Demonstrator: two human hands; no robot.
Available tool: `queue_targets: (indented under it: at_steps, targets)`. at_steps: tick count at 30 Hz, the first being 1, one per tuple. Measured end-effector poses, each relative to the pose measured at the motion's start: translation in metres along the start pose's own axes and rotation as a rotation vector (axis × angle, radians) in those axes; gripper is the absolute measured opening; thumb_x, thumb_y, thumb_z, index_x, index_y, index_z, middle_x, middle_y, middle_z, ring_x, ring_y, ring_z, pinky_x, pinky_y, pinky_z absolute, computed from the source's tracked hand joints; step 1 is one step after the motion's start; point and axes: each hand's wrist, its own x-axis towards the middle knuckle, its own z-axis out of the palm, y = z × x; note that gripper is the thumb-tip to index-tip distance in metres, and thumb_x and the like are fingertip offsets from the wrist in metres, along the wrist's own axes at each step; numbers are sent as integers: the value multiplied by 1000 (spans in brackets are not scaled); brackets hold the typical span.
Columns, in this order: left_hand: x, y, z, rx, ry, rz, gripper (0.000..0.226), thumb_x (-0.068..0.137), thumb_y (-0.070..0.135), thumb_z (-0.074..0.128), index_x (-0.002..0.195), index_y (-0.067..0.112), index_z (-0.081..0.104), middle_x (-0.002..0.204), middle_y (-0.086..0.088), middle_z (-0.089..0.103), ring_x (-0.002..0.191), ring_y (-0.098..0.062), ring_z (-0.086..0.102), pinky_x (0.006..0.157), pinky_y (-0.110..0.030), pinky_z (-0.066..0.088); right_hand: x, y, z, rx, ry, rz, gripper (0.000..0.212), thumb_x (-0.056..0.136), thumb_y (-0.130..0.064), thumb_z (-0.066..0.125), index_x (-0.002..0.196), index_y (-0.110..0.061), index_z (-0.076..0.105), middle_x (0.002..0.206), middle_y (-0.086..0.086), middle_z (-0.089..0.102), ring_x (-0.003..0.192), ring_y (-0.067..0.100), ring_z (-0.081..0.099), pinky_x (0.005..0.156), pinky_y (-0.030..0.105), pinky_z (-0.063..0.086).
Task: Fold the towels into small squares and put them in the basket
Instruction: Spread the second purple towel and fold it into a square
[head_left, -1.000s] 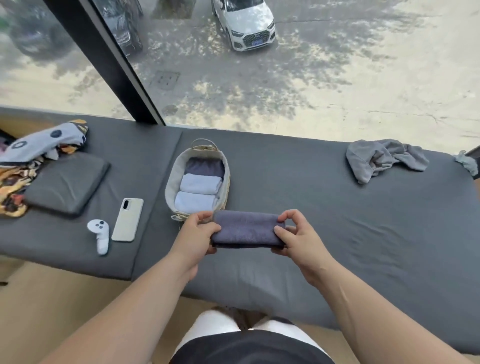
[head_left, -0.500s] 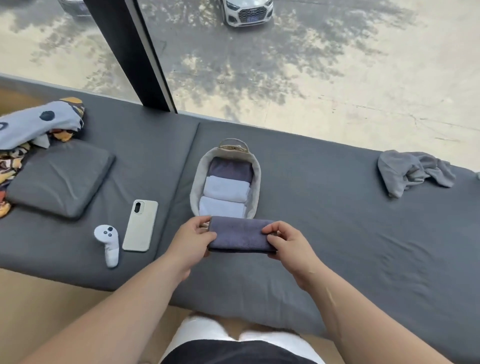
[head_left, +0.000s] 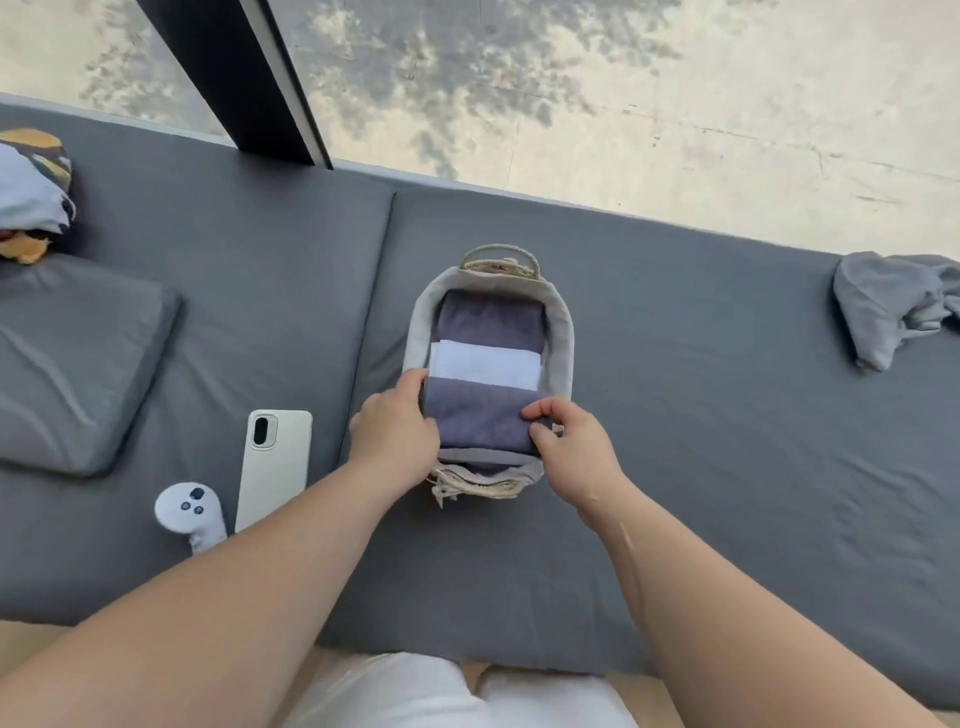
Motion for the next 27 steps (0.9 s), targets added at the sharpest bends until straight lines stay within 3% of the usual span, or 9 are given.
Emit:
queue_targets:
  at_steps: [6,10,13,14,16,19,22,24,27]
  targets:
    - [7,-5,11,468,9,171,37,92,33,59,127,25,55,119,-1,62,106,-28,48,86,-40,35,14,2,6,-442,-99,-79,33,93,-13,46,111,-30,68,115,-1,61,104,24,58,85,30,47]
    - [8,-13,17,644,69,382,28,78,30,75,101,22,62,102,-5,53,92,-29,48,75,-41,34,20,13,8,-688,-85,-199,28,92,-17,51,110,-29,70,112,4,55,102,31,53,84,36,49]
    - [5,-23,19,703,63,647,20,72,18,76,85,16,61,99,-8,55,94,-31,51,77,-43,37,22,22,5,-928,24,-437,15,78,-14,65,90,-19,73,117,11,54,102,38,53,82,40,44]
    - [2,-28,20,727,37,718,15,80,24,69,91,15,65,106,-9,58,102,-31,53,85,-45,40,22,23,2,-1007,26,-531,12,75,-14,67,86,-17,71,125,14,54,112,40,52,87,44,43]
    - [-6,-32,16,772,-133,672,48,95,43,37,122,14,65,135,-10,57,127,-30,50,106,-52,36,21,25,-3,-1141,-76,-697,14,82,-18,64,94,-14,70,141,15,51,135,38,45,108,50,38]
    - [-10,-41,6,847,-282,602,79,93,54,-1,153,20,36,166,-5,15,152,-25,18,120,-57,10,18,26,-11,-1264,-348,-701,46,99,-23,45,145,-15,48,161,15,31,150,31,28,125,52,11]
    - [-10,-40,1,878,-268,684,77,96,54,2,147,19,47,167,-4,11,154,-22,8,120,-61,-1,15,20,-22,-1362,-522,-617,63,102,-19,32,161,-26,10,168,11,6,155,26,12,126,47,1]
    - [-7,-31,2,878,-259,721,74,98,52,8,138,13,57,165,-6,18,154,-22,12,120,-59,-3,17,16,-25,-1387,-562,-595,64,102,-20,30,161,-26,5,169,9,2,155,25,10,126,45,2]
    - [-1,-13,5,874,-375,685,61,104,49,13,147,16,42,167,-9,9,154,-24,8,121,-56,-1,21,7,-22,-1472,-608,-576,63,103,-23,28,161,-22,4,169,11,1,155,26,10,125,48,2]
